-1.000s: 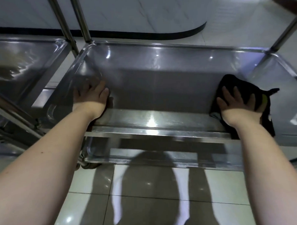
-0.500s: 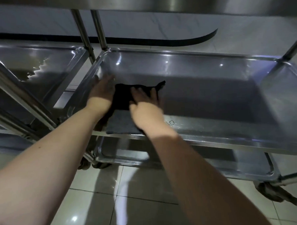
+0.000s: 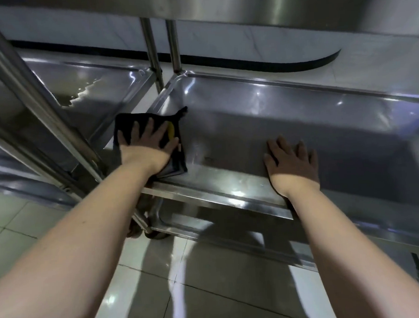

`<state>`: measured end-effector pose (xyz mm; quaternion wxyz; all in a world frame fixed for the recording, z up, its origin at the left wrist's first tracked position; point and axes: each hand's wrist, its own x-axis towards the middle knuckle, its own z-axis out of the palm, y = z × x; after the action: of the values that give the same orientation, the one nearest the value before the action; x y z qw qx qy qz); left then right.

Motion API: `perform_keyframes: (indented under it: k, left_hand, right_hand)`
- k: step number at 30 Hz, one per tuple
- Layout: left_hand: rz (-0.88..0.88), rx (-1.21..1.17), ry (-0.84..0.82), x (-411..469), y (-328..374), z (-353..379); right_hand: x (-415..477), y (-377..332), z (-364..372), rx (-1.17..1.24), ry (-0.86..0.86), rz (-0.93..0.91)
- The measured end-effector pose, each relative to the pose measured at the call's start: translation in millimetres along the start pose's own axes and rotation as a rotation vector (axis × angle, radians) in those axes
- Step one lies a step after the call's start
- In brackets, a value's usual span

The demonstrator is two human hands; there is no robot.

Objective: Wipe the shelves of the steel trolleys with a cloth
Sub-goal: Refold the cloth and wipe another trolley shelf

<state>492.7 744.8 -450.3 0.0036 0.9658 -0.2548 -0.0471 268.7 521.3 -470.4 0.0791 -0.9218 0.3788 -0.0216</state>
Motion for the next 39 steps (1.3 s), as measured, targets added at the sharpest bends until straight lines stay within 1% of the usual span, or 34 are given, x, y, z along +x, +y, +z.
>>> perform_keyframes:
  k: [2, 4, 7, 10, 11, 13, 15, 17, 21, 23, 25, 27, 28, 29, 31, 32, 34, 35, 36, 37, 38, 39]
  left_hand:
    - [-0.031, 0.034, -0.002, 7.1, -4.7, 3.7]
    - [0.010, 0.030, 0.020, 12.4, 17.9, 7.0]
    - [0.192, -0.025, 0.062, 25.7, 90.2, 8.9]
    - [0.395, -0.063, 0.029, 25.6, 173.5, 8.2]
    - [0.434, -0.070, 0.018, 22.6, 191.8, 8.6]
    - [0.465, -0.075, 0.022, 19.0, 204.0, 11.0]
    - [0.482, -0.079, 0.039, 18.7, 187.5, 13.2]
    - [0.442, -0.061, 0.053, 23.6, 149.1, 13.2]
    - [0.128, -0.036, 0.041, 36.2, 35.9, 1.9]
    - [0.036, 0.027, 0.044, 28.7, -0.3, 1.4]
    - [0.002, 0.045, 0.024, 13.4, -7.1, 4.5]
    - [-0.007, 0.011, -0.026, -6.0, 10.6, 6.9]
    - [0.016, -0.003, -0.039, -16.0, 26.8, 7.7]
    - [0.061, -0.009, -0.040, -27.0, 48.0, 9.1]
    - [0.210, -0.017, -0.039, -51.3, 103.4, 12.7]
    - [0.297, -0.028, -0.047, -64.9, 133.7, 14.5]
    - [0.458, -0.044, -0.081, -90.6, 185.6, 17.4]
    - [0.516, -0.042, -0.093, -101.0, 203.4, 18.9]
    - [0.560, -0.051, -0.098, -107.7, 214.8, 19.3]
    - [0.585, -0.093, -0.094, -111.9, 219.7, 17.1]
    - [0.584, -0.204, -0.079, -113.4, 218.0, 13.2]
    - [0.548, -0.387, -0.046, -114.5, 211.2, 8.1]
  right_hand:
    - [0.3, -2.3, 1.5, -0.014, -0.008, 0.007]
    - [0.3, -4.0, 1.4, -0.023, -0.015, 0.010]
    - [-0.1, -5.1, 1.4, -0.028, -0.012, 0.006]
    - [1.8, -2.0, 1.0, 0.003, -0.010, 0.004]
    - [1.8, 0.2, 0.9, 0.010, -0.006, 0.002]
    - [2.2, 3.9, 0.8, 0.017, 0.002, 0.000]
    - [2.8, 4.6, 0.4, 0.027, 0.002, 0.000]
    - [3.7, 3.2, -0.8, 0.033, -0.004, -0.002]
    - [3.4, 1.5, -1.9, 0.027, -0.007, -0.004]
    - [3.3, 0.2, -2.2, 0.029, -0.009, -0.001]
    - [3.0, -1.8, -2.0, 0.023, -0.014, 0.003]
    - [2.3, -3.7, -3.3, 0.023, -0.027, 0.002]
    - [2.3, -4.3, -4.8, 0.042, -0.036, 0.000]
    - [2.8, -4.5, -7.0, 0.085, -0.044, 0.001]
    - [6.0, -1.4, -11.5, 0.254, -0.027, 0.021]
    - [7.7, 2.3, -13.9, 0.386, 0.007, 0.029]
    - [8.4, 12.3, -18.4, 0.761, 0.109, 0.038]
    - [5.9, 17.3, -21.4, 0.951, 0.153, 0.056]
    - [2.5, 22.4, -25.1, 1.092, 0.182, 0.094]
    - [-0.3, 27.0, -28.5, 1.171, 0.195, 0.134]
    - [-2.0, 30.8, -30.1, 1.194, 0.192, 0.152]
    - [-3.3, 33.7, -30.6, 1.168, 0.174, 0.144]
